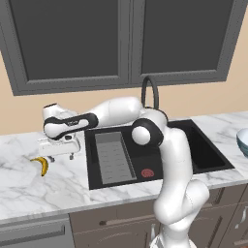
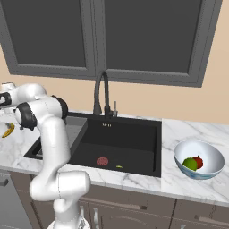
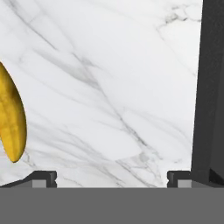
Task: There is a mixed pile of frozen fruits and vegetables on the counter. Locate all the frozen vegetables and place the items in a bowl on the counter. Take all the frozen fruits and defrost them in a running sink.
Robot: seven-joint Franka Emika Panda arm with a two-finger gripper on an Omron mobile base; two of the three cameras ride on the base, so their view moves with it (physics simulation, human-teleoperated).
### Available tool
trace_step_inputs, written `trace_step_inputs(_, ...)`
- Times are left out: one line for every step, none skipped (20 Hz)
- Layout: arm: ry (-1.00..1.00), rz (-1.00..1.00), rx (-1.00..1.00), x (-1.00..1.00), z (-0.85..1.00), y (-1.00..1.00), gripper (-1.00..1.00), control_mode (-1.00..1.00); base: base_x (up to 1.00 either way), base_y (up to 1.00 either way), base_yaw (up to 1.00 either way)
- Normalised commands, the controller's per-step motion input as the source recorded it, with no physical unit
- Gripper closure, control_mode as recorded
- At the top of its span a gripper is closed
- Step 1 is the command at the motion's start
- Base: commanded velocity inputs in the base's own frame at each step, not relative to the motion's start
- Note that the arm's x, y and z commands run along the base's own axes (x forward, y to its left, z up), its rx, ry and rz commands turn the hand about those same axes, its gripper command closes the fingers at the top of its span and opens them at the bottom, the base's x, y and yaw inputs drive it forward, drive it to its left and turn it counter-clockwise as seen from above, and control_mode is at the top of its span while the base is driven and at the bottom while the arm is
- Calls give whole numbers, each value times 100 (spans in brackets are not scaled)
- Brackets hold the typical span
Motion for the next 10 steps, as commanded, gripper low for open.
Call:
trace_step_inputs(-2, 0, 0, 7, -3, 40, -100, -100, 0, 0, 0)
trace_step_inputs(-4, 0, 0, 9, -3, 34, -100, -100, 0, 0, 0)
trace_step_inputs(-6, 0, 0, 10, -2, 30, -100, -100, 0, 0, 0)
trace_step_inputs(-6, 0, 0, 9, 0, 29, -100, -100, 0, 0, 0)
trace_step_inputs(-6, 0, 0, 8, 0, 28, -100, -100, 0, 0, 0)
trace_step_inputs(-7, 0, 0, 7, 0, 26, -100, -100, 0, 0, 0)
trace_step_inputs(-6, -2, 0, 6, 0, 19, -100, -100, 0, 0, 0)
trace_step_inputs(-7, -3, 1, 7, 0, 13, -100, -100, 0, 0, 0)
trace_step_inputs(-8, -3, 1, 6, 0, 10, -100, -100, 0, 0, 0)
trace_step_inputs(-6, -3, 1, 7, -3, 9, -100, -100, 0, 0, 0)
